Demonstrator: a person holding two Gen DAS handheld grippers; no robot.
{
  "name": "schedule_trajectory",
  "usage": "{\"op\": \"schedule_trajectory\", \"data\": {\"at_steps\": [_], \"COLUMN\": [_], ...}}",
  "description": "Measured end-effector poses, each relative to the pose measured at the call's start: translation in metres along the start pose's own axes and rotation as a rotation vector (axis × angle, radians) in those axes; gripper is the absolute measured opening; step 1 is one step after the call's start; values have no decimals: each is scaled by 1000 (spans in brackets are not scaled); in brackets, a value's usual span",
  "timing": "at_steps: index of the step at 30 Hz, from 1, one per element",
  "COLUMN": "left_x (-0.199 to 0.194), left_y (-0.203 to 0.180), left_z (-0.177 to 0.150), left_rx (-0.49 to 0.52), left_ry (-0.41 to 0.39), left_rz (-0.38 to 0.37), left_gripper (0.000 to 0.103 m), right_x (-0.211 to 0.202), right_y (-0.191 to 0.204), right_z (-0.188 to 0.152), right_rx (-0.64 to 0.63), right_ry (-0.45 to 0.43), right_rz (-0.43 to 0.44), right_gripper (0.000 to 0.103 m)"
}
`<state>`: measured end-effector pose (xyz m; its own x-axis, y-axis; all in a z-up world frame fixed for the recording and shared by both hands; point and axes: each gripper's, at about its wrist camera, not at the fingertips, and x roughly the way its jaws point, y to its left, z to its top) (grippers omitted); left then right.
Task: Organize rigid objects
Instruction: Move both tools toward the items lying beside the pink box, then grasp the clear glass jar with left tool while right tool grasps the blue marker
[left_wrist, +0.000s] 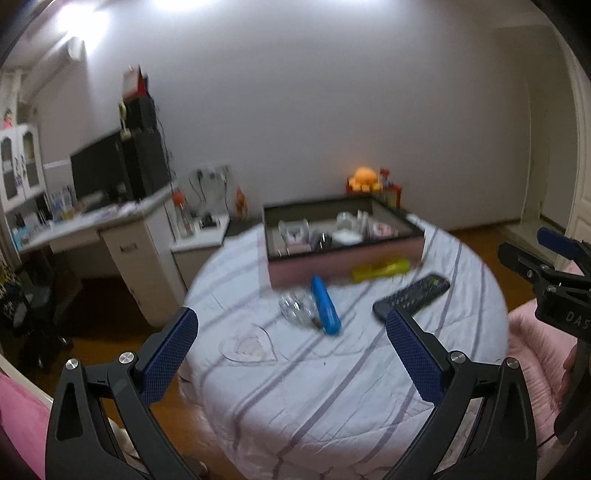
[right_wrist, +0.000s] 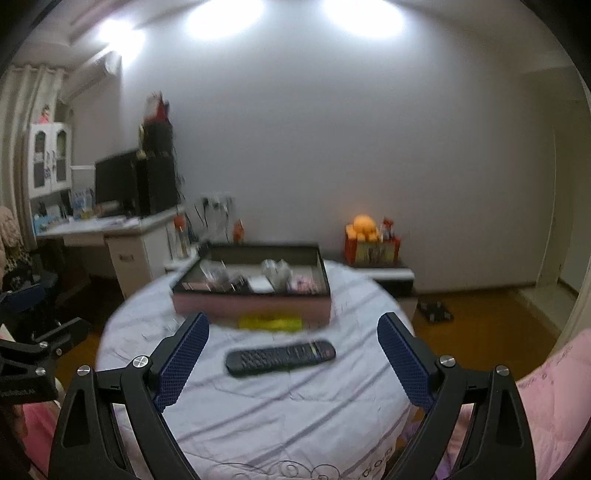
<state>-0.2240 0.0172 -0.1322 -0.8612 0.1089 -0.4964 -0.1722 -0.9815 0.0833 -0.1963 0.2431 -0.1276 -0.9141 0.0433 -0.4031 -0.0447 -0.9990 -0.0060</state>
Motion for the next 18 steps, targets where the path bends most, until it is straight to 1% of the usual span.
{"op": "schedule_trajectory", "data": {"at_steps": [8,9,11,13,18], "left_x": [73,83,101,111,135], "left_y": [-14,-14,-9,0,24], "left_z": [-6,-8,-10,-10,-8], "left_rx": [14,12,-6,-40,-132], "left_ry": [145,166,205,228,286], "left_rz": [-45,-42,-13,-8,34], "left_gripper": [103,103,103,103,103], "right_x": [66,72,86,98,122], "right_y": [-23,-23,-26,-26,-18], "right_z": [-17,-19,-21,-22,-20], "right_rx": [44,47,51,49,43], "right_ry": [133,148,177,204,242], "right_rz": [12,15,29,51,80], "right_gripper": [94,94,94,94,94]}}
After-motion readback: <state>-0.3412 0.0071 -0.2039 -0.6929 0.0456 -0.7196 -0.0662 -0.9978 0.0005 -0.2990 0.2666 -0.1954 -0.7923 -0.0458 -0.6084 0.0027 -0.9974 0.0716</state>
